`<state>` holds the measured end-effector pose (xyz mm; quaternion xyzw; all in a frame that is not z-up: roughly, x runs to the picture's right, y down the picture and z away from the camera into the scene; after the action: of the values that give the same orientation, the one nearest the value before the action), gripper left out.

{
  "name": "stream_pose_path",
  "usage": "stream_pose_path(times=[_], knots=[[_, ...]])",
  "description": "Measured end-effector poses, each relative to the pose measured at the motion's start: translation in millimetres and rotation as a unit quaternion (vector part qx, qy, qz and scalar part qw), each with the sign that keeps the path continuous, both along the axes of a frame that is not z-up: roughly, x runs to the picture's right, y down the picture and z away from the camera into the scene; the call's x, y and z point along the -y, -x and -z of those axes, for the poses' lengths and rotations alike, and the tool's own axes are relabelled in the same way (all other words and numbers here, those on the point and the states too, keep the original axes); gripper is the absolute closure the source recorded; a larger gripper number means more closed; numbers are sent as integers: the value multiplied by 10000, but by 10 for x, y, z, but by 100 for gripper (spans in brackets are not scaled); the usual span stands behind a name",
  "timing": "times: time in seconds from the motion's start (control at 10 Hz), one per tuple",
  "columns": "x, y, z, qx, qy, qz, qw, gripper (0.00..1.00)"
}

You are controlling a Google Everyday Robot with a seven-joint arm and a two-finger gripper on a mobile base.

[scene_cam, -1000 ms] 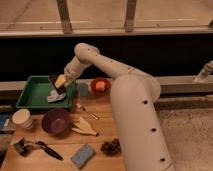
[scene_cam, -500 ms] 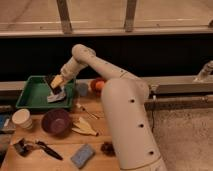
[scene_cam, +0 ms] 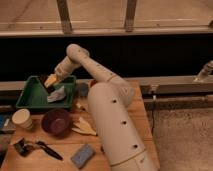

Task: Place eraser in tray

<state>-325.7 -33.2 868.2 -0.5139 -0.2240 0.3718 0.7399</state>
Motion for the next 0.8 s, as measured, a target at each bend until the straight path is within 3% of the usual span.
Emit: stream_pose_path(times=[0.4, 0.8], knots=[[-31, 297, -68, 343, 55, 108, 9993, 100], [-32, 310, -87, 375, 56, 115, 9992, 100]])
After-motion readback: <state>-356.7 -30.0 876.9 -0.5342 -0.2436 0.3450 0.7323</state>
